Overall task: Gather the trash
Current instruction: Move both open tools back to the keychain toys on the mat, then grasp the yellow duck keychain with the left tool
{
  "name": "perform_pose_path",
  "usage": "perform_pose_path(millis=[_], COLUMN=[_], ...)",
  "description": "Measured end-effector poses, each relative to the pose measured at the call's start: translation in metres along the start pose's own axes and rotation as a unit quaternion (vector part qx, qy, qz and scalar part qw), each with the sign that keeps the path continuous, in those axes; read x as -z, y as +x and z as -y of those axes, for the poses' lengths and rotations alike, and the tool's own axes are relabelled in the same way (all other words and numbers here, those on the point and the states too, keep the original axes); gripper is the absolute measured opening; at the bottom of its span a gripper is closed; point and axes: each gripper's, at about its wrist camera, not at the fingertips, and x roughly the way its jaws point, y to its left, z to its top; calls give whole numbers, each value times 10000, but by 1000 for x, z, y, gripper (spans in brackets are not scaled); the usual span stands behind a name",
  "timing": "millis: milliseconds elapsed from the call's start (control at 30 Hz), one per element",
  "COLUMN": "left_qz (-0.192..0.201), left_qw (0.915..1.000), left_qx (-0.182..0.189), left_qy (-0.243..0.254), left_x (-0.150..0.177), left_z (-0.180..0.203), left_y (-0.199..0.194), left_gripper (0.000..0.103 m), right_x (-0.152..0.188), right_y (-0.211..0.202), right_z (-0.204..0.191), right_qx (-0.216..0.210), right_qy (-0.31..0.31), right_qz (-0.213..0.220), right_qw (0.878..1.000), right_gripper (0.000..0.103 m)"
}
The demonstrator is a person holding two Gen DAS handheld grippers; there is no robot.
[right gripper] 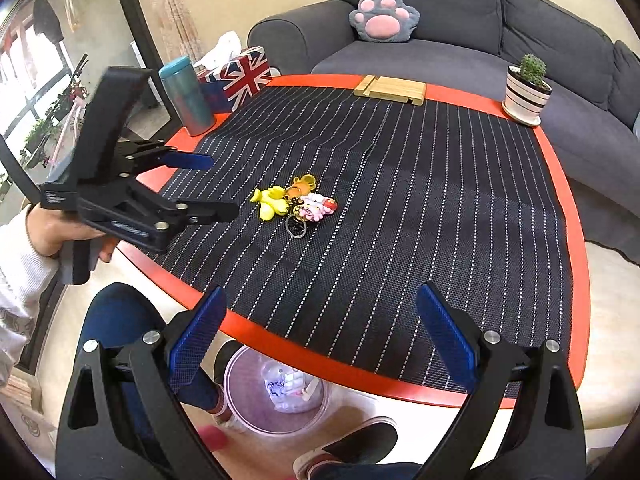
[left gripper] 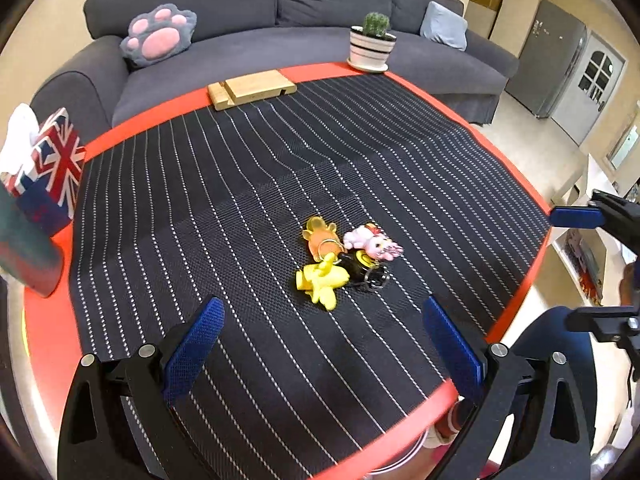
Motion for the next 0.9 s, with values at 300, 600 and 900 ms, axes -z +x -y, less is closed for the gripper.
perform_pose_path(millis=[300,600,900], left_qz=[-127,-243,-238], left_qw=[9998,9994,9994], left_qx=[92,174,231], left_qy=[-79,-163,-135], left_x=[1,4,3], left_z=[-5,-9,-9], left_y=[24,32,31], left_gripper=[83,40,9], right_x=[3,3,2], right_y=[4,7,14], right_z=[8,10,9], right_qx=[19,8,-18], right_qy=[89,99,97], right_qz=[-67,-105,-141], right_qw=[9999,9999,9999], right_gripper=[94,94,94])
